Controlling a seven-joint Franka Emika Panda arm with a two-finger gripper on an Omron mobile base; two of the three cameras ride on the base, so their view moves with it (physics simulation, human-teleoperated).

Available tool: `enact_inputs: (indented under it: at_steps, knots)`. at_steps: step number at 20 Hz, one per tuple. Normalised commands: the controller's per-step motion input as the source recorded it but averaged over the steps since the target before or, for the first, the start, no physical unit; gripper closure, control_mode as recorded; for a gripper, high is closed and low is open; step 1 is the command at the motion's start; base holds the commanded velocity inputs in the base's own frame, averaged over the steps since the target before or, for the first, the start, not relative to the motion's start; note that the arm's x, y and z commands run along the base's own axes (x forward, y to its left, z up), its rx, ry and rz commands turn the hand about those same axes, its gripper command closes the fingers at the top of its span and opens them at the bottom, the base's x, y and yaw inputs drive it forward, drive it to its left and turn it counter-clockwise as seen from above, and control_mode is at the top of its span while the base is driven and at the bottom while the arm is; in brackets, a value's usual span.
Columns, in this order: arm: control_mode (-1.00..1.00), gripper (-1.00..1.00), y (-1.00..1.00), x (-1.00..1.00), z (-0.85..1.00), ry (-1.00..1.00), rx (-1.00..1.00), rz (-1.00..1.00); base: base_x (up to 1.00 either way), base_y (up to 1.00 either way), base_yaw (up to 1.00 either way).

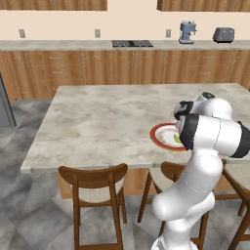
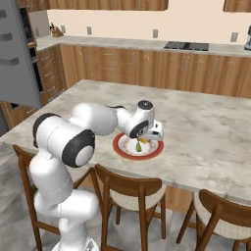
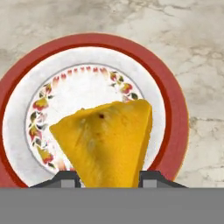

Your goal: Take the cheese, steak, and lemon wedge from the fridge and place them on the plate on the dining counter to create an appetizer plate.

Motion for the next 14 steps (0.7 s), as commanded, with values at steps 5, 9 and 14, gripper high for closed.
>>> enact_inputs:
  at_steps: [5, 9, 14]
  knots:
    - [-1.00, 1.00, -0.24, 0.50, -0.45, 0.04, 0.03, 0.05, 0.00, 0.00, 0.00]
    - [-1.00, 1.00, -0.10, 0.29, -0.48, 0.05, 0.00, 0.03, 0.00, 0.00, 0.00]
    - [-1.00, -1.00, 0.12, 0.20, -0.35, 0.04, 0.00, 0.00, 0.00, 0.00, 0.00]
